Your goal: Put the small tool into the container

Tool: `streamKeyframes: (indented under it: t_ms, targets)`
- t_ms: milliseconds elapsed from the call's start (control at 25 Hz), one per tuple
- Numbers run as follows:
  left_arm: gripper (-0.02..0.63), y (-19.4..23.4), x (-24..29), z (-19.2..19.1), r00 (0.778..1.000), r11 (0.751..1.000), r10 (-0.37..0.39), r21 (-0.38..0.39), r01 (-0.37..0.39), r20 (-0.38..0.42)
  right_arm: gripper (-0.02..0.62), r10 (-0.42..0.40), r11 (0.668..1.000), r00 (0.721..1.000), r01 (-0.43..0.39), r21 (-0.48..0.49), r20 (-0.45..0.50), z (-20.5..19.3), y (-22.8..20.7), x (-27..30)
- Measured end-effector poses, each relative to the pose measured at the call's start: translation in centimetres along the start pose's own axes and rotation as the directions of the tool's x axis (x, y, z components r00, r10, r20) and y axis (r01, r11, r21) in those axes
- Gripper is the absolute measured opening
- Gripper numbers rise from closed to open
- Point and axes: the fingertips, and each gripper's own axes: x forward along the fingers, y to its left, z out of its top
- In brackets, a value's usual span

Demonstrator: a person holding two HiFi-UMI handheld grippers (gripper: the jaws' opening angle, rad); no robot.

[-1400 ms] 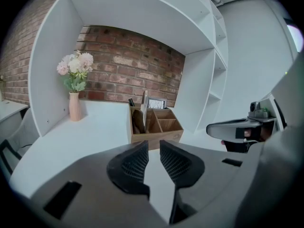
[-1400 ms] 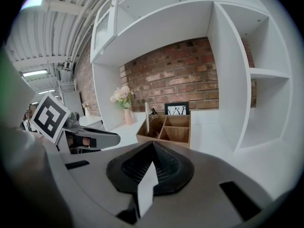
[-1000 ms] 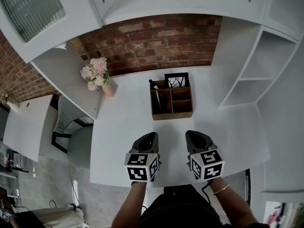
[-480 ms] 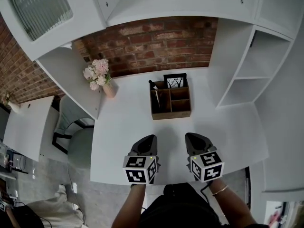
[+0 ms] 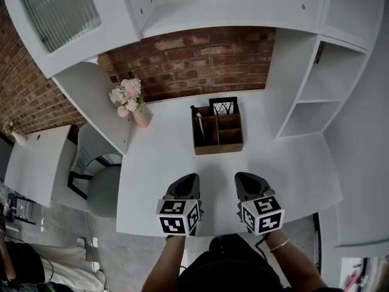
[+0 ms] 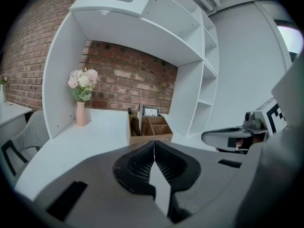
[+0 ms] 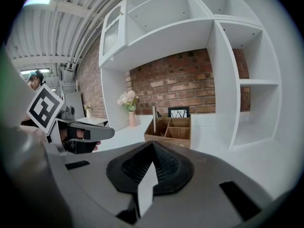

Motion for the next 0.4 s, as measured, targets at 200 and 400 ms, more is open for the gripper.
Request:
streamKeyframes:
  t_ms: [200, 400]
  targets:
    - [0.011, -0.12, -0.11, -0.03, 1.000, 1.000, -0.008, 0.003, 0.008, -0.001, 0.005, -0.004, 1.000, 1.000, 0.004, 0.001, 0.001, -0.12, 0.22, -0.27]
    - [0.011, 0.11, -0.37, -0.08, 1.000, 1.000, -0.016, 0.006, 0.016, -0.009, 0.005, -0.012, 1.000, 1.000, 0.012, 0.006, 0.000, -0.18, 0.62, -0.38]
